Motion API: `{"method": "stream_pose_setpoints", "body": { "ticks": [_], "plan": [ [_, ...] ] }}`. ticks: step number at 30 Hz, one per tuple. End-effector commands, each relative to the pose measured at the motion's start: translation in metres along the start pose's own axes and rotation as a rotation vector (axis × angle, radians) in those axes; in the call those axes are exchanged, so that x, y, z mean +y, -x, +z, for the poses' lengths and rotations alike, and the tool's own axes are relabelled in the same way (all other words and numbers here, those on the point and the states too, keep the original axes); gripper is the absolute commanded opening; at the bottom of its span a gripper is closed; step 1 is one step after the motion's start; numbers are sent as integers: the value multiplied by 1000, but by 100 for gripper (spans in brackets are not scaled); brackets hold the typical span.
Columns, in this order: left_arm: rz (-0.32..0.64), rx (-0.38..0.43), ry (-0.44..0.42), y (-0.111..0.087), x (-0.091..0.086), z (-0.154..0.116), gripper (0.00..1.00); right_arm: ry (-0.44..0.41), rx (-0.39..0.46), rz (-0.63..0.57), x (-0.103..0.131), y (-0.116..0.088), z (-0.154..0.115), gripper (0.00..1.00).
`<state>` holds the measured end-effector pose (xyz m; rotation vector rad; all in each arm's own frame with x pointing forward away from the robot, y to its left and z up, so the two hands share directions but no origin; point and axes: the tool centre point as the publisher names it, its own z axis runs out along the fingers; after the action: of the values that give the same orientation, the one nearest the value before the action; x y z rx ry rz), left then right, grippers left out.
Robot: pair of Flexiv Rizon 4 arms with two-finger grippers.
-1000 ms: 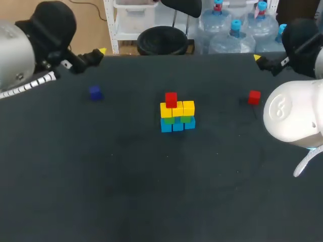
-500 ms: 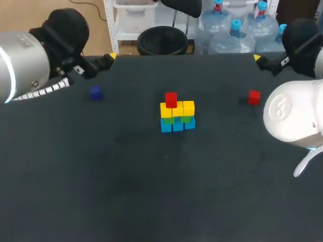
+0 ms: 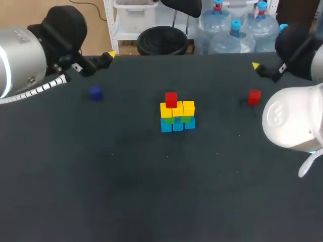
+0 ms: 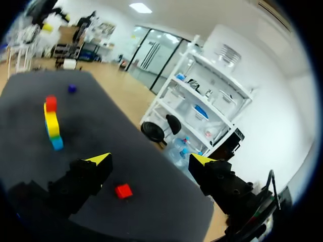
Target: Place the blue cubes, place green cubes on the blue cubes, place the yellow cubes on the green cubes, then place the red cubes on the yellow cubes, and place purple cube on the red cubes.
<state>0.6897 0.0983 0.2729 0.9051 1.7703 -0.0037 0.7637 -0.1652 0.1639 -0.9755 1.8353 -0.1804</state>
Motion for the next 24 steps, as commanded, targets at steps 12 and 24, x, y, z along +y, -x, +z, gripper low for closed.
{"method": "stream_pose_setpoints", "body": {
  "ticks": [12,24],
  "plan": [
    [1,-2,-24,0,3,1,100,194,280,-200,-40,-26,3,100],
    [1,-2,-24,0,3,1,100,411,388,-293,24,-62,14,100]
  ]
}}
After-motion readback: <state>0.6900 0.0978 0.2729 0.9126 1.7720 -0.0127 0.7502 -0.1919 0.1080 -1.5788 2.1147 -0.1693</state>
